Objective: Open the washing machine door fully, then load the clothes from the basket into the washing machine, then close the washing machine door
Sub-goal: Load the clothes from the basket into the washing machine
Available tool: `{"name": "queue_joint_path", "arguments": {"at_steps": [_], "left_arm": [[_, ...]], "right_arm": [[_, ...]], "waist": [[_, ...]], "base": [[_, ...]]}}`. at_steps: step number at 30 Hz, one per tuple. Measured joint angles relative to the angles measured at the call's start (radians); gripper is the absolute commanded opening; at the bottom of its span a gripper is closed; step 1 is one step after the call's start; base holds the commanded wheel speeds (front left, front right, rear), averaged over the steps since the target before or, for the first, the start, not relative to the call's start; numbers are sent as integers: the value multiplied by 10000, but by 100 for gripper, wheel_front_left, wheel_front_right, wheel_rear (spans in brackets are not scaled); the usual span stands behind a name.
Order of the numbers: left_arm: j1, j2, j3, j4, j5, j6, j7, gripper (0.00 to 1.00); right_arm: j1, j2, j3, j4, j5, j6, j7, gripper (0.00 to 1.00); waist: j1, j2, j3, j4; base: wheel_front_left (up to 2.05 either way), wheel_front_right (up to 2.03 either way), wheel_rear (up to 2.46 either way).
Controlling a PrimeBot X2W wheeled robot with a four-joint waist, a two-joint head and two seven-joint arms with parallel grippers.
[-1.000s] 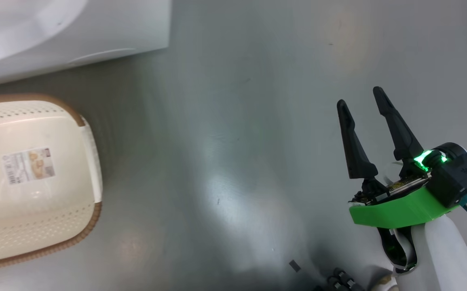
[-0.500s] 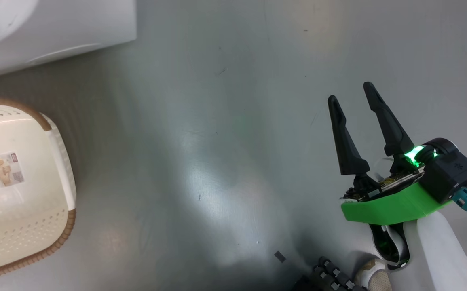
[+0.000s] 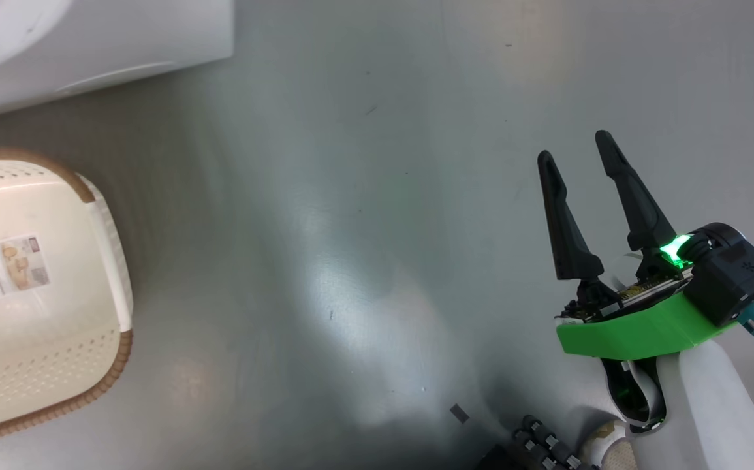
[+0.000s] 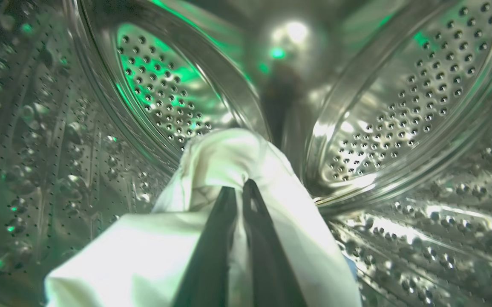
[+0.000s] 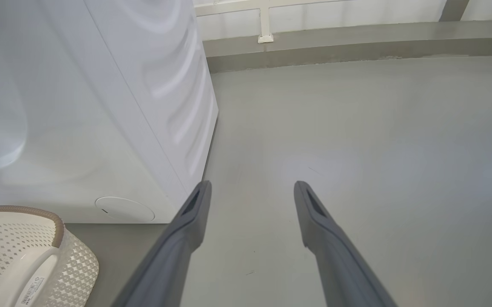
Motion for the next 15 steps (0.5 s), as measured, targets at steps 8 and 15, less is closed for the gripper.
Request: {"name": "queue_joint_path", "arguments": {"at_steps": [8,15], "left_arm": [[603,-290,-130,148,-232,-221,-96,100],[1568,-654,-213,153,-336,-234,-591,100]], "right_arm": [[-35,-35,-73,-4,-15,0,0,100],[-89,-121,-180,-2,-59,0,0,100]], "waist": [[0,0,-169,266],[0,0,-551,485]], "base": [[0,0,0],[0,0,0]]}}
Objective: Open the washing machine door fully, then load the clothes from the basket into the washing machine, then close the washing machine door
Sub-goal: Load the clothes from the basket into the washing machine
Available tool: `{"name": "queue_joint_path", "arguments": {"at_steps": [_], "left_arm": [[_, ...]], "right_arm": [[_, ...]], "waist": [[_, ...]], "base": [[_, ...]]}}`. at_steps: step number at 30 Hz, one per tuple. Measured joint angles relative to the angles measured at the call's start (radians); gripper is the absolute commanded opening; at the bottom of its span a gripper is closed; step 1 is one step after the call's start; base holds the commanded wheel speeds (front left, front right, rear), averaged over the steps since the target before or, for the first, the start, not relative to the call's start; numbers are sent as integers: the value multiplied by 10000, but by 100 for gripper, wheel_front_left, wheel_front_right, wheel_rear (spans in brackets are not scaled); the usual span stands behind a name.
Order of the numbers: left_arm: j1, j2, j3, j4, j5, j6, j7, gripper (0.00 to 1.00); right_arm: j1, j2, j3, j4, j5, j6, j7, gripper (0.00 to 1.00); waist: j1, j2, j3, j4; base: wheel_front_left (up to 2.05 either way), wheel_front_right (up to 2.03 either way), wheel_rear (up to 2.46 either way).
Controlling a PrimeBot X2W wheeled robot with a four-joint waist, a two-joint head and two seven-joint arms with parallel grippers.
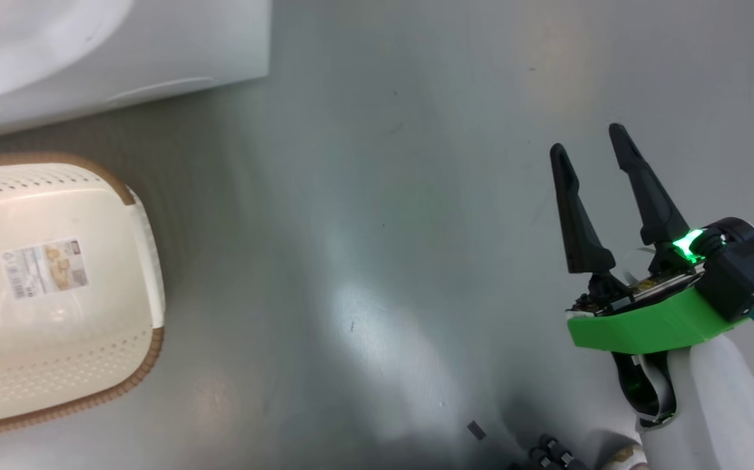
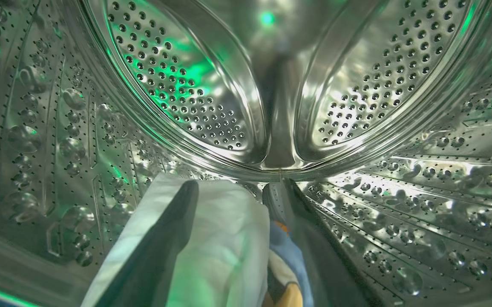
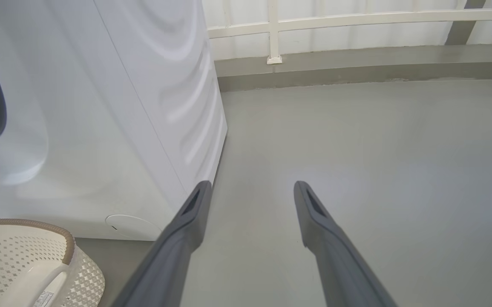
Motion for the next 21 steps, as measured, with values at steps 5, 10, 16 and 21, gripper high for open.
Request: {"name": "queue_joint_path", "arguments": {"at_steps": [5,10,16,21], "left_arm": [[988,-226,-96,-399,-8,12,-550,100],[1992,-418,-159,-1058,-8,217,-957,100],[4246,-685,-105,-2930,-79,840,-1501,100],[6277,-851,2,-4778,-77,1511,-1714,100]], "right_arm": [[139,-84,-238,-12,-40,0,0,100],[398,-128,-326,-17,-88,0,0,100],[701,-180,-525,-21,-205,0,0,100],[853,-192,-566,-15,-221,0,0,100]], "waist": [[0,0,-336,193],[0,-1,-618,377],[-1,0,-1139,688],[-1,0,-1505,909]], "base": [[0,0,0],[0,0,0],[0,0,0],[0,0,0]]}}
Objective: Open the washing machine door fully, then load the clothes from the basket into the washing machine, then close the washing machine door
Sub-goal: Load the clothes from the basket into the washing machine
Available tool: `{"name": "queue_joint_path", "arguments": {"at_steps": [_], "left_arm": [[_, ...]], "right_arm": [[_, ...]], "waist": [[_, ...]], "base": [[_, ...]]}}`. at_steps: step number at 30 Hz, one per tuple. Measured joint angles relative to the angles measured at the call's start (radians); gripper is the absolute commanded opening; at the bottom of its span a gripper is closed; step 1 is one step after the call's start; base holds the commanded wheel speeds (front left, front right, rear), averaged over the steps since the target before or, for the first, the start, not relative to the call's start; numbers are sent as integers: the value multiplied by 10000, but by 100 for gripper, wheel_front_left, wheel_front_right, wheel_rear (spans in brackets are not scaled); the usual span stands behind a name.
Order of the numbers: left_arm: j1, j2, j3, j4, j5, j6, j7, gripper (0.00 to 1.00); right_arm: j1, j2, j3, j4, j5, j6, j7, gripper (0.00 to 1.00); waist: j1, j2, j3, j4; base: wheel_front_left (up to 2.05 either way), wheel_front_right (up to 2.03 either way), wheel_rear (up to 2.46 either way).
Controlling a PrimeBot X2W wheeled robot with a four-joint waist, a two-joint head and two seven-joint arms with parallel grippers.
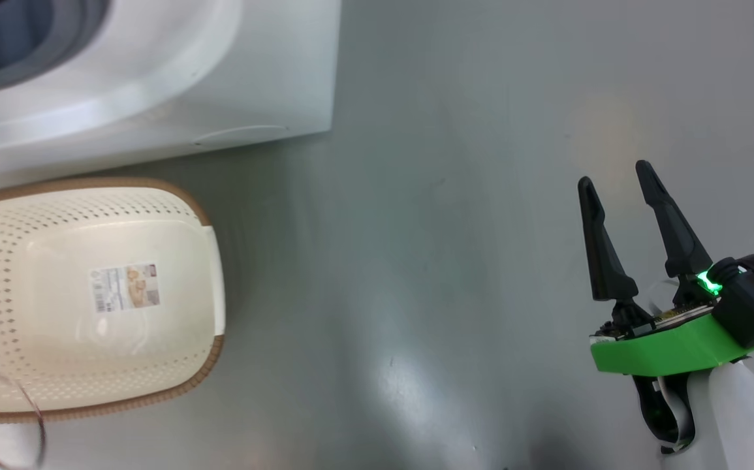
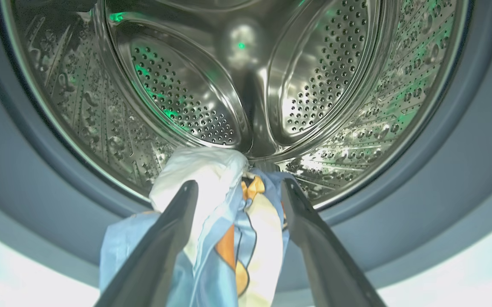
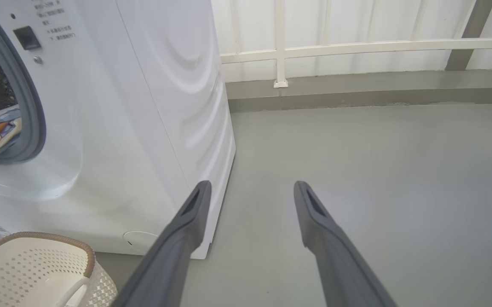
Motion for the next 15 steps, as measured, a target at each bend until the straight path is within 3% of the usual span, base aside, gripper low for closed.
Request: {"name": "queue_joint_path", "arguments": {"at_steps": [7,15], "left_arm": [[2569,-313,-44,-2268,88,853,-21,100],[4837,-686,-477,-3534,198,1406,-88,100]], "right_arm": [[370,-58,-42,73,-90,0,0,100],[910,-92,-92,336,-102,0,0,100]], "waist": [[0,0,-528,299],[0,0,-1320,522]], "base": [[0,0,0],[0,0,0]]}}
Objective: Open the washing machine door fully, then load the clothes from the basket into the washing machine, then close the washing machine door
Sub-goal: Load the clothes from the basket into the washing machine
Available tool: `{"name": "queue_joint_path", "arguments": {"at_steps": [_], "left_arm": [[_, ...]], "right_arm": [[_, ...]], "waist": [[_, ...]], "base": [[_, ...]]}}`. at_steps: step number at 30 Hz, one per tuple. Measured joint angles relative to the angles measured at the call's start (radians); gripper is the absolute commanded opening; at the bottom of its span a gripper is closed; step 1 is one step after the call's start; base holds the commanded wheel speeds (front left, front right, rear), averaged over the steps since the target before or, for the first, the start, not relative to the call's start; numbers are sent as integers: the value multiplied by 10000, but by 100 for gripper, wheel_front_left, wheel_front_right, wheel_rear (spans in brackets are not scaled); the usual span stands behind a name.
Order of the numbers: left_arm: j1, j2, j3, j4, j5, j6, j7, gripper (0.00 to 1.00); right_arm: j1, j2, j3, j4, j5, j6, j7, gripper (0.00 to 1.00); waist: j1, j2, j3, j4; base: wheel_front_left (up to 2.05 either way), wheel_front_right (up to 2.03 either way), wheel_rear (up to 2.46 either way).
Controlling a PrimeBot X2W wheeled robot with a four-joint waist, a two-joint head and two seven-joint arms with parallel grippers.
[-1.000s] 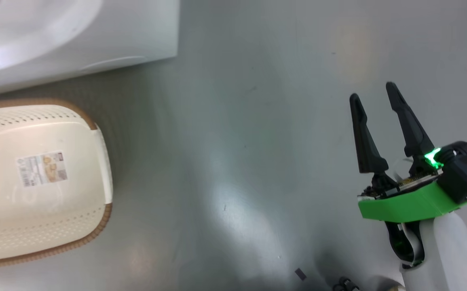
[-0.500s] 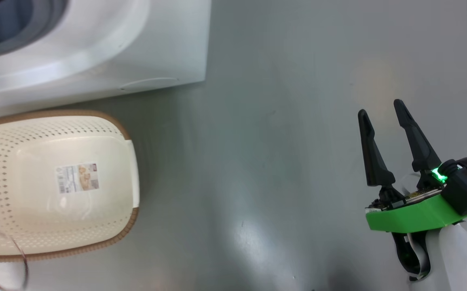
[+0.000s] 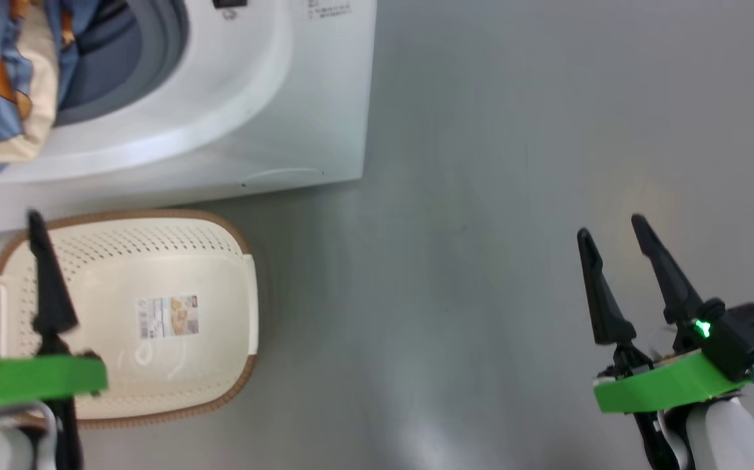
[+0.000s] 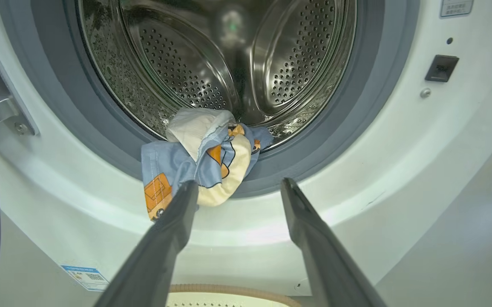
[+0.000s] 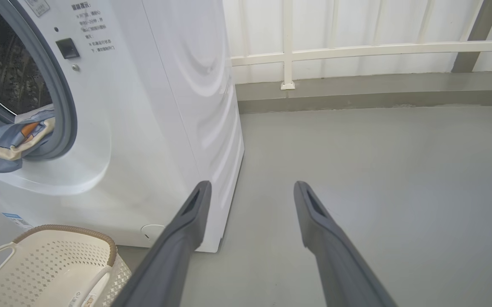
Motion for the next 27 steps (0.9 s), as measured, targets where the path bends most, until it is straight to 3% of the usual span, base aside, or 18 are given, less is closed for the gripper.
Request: {"name": "queue_joint_path", "arguments": {"at_steps": [10,27], "left_arm": [[1517,-357,-834,-263,121,201,127,100],[2409,-591,-1453,52,138,178,117,100]], "right_arm": [[754,-50,-79,182,-253,0,0,100],[1713,50,136,130,-267,0,284,100]], "waist": [[0,0,-1174,183],[0,0,-2741,255]], "base": [[0,0,0],[0,0,0]]}}
